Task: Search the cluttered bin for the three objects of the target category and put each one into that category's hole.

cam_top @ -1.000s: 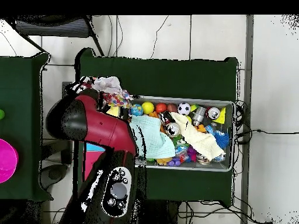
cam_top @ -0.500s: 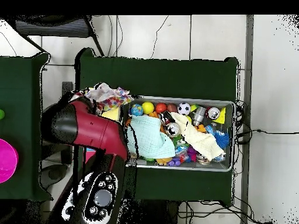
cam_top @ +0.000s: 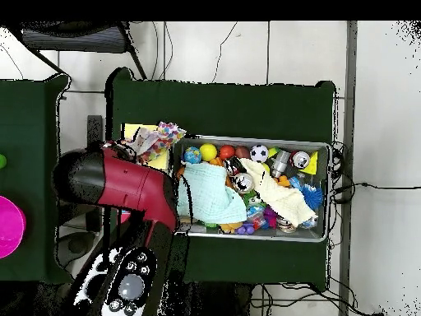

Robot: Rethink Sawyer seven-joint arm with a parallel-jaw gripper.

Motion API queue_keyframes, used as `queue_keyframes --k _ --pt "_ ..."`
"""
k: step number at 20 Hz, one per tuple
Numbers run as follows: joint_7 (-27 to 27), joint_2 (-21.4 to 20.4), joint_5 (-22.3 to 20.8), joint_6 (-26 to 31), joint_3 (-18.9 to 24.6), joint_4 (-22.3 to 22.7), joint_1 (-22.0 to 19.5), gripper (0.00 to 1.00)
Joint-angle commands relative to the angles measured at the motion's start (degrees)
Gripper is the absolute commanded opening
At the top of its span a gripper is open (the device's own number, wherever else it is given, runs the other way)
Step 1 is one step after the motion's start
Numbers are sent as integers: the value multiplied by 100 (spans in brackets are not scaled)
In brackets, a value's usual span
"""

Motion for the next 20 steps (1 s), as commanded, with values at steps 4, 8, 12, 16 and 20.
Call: queue_keyframes --k 4,8,12,16,20 --pt "1046 246 -107 -269 352 -48 -311 100" --pt "1028 125 -239 -72 74 -374 -280 100" --pt "1070 24 -471 969 -301 -853 -281 100" --pt "1294 -165 -674 1973 -679 -1120 -126 100" --pt "1382 -312 -769 2313 -807 -1123 -66 100"
